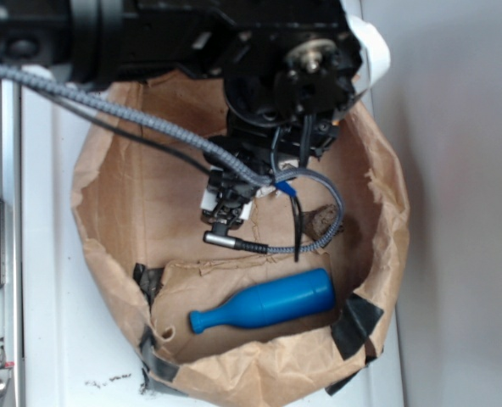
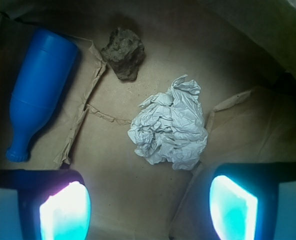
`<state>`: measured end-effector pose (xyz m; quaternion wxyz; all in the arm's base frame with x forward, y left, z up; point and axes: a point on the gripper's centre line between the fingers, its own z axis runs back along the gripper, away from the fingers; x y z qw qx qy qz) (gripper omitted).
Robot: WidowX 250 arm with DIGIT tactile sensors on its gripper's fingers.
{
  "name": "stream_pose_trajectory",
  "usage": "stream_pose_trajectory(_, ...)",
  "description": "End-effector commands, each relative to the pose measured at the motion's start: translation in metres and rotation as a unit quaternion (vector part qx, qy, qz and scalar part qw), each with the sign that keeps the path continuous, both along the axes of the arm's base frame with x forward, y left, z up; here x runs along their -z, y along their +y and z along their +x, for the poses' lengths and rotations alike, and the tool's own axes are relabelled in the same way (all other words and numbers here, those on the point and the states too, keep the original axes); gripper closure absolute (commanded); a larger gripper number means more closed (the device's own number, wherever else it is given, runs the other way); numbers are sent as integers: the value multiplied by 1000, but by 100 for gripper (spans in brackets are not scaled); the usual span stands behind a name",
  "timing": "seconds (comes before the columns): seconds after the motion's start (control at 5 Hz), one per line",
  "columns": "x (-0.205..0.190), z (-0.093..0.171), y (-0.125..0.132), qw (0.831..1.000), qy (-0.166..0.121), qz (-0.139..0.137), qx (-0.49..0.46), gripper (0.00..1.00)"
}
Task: Grab the white paper.
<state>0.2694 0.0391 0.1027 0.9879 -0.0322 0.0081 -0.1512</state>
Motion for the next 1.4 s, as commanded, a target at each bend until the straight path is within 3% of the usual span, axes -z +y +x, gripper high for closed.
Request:
stream_pose_trajectory(0.0, 48, 12, 8, 997, -62, 44, 29, 0)
stream_pose_trajectory(0.4, 78, 25, 18, 997, -41, 65, 19, 0)
stream_pose_trajectory(0.6, 90, 29, 23, 997, -24, 66, 7, 100)
stream_pose_trajectory(0.8, 89, 29, 24, 997, -23, 69, 5, 100)
stream_pose_trajectory(1.2, 22, 8, 25, 998, -59, 4, 12, 100)
